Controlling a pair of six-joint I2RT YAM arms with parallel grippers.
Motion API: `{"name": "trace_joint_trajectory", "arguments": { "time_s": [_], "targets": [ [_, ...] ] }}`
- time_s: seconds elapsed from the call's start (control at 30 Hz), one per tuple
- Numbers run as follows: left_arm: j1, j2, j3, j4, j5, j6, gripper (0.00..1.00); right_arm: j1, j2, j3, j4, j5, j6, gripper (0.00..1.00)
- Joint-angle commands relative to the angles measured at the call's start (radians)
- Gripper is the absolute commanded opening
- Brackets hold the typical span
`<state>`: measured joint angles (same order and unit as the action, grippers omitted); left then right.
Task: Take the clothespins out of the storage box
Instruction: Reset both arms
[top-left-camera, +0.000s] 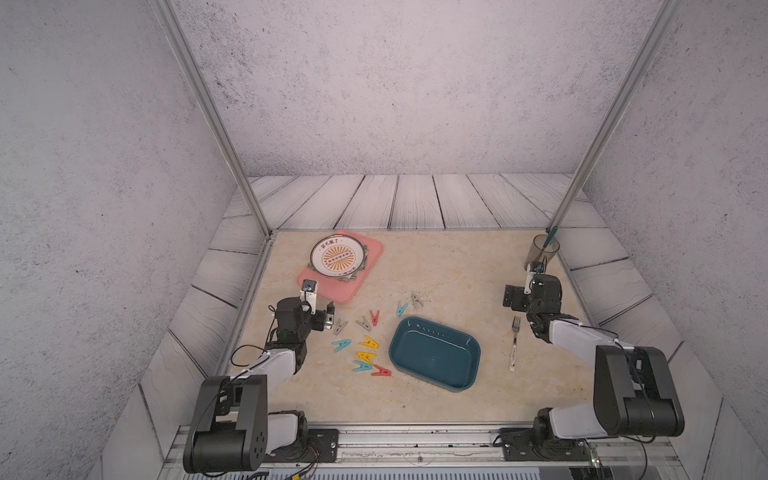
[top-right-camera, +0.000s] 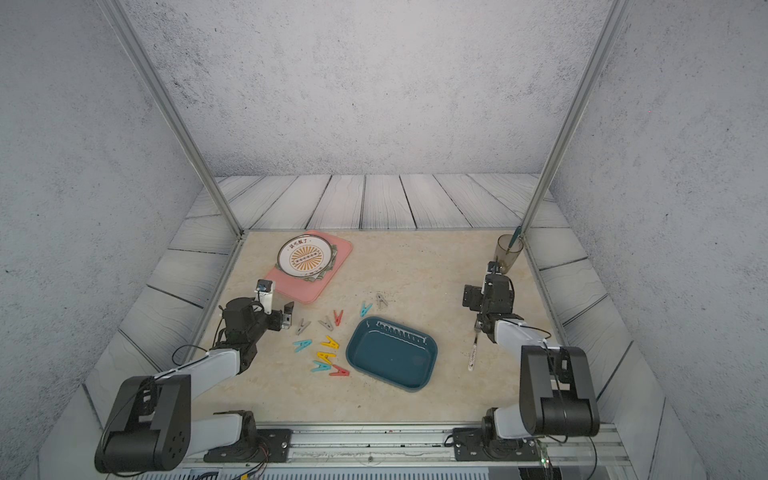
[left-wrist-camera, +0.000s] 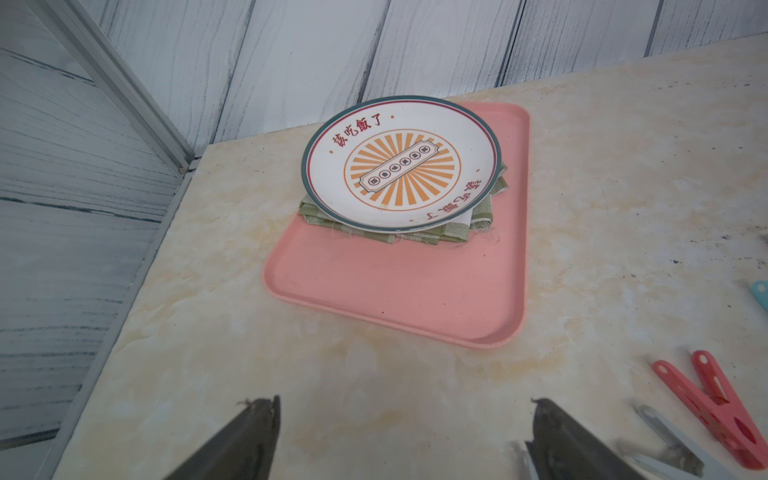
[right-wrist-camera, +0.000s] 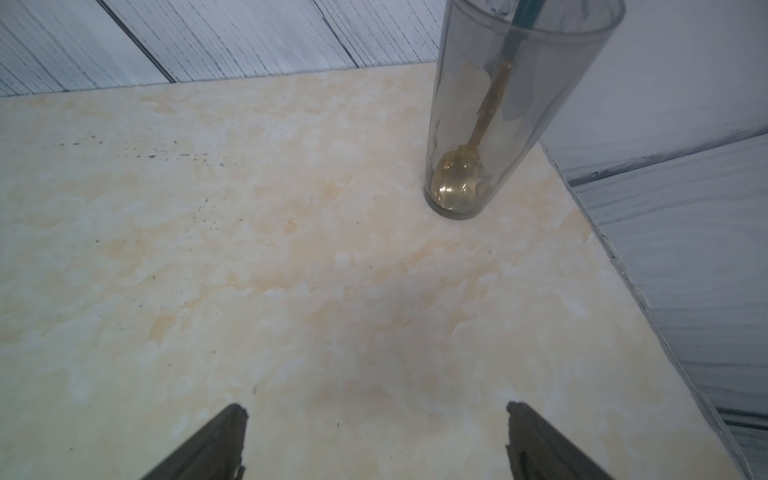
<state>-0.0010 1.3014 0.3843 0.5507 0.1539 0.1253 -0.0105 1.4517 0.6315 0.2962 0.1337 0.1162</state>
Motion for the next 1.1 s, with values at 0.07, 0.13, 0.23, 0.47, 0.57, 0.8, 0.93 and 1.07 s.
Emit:
{"name": "trace_joint_trajectory", "arguments": {
  "time_s": [0.07, 0.13, 0.23, 0.47, 0.57, 0.8, 0.93, 1.07],
  "targets": [
    [0.008, 0.044, 0.079, 0.007, 0.022, -0.015, 0.98, -0.003, 0.073, -0.03, 0.176, -0.054, -0.026, 0.99],
    [0.008, 0.045, 0.08, 0.006, 0.024, -0.015, 0.98, -0.004, 0.066, -0.053, 0.204, -0.069, -0.033, 0.99],
    [0.008, 0.045, 0.077, 0.011, 0.014, -0.02, 0.98, -0.005, 0.052, -0.091, 0.258, -0.069, -0.035, 0.99],
    [0.003, 0.128, 0.002, 0.246, -0.005, -0.059, 0.98, -0.005, 0.071, -0.206, 0.478, -0.061, -0.031, 0.99],
    [0.002, 0.161, 0.001, 0.273, 0.011, -0.045, 0.98, -0.004, 0.065, -0.2, 0.454, -0.056, -0.028, 0.99],
    [-0.001, 0.193, -0.034, 0.365, 0.009, -0.041, 0.98, -0.003, 0.067, -0.189, 0.435, -0.063, -0.038, 0.99],
    [-0.002, 0.203, 0.004, 0.312, -0.035, -0.061, 0.98, -0.003, 0.07, -0.175, 0.417, -0.082, -0.05, 0.99],
    [-0.001, 0.214, 0.041, 0.253, -0.064, -0.075, 0.98, -0.001, 0.07, -0.174, 0.417, -0.08, -0.05, 0.99]
  ]
}}
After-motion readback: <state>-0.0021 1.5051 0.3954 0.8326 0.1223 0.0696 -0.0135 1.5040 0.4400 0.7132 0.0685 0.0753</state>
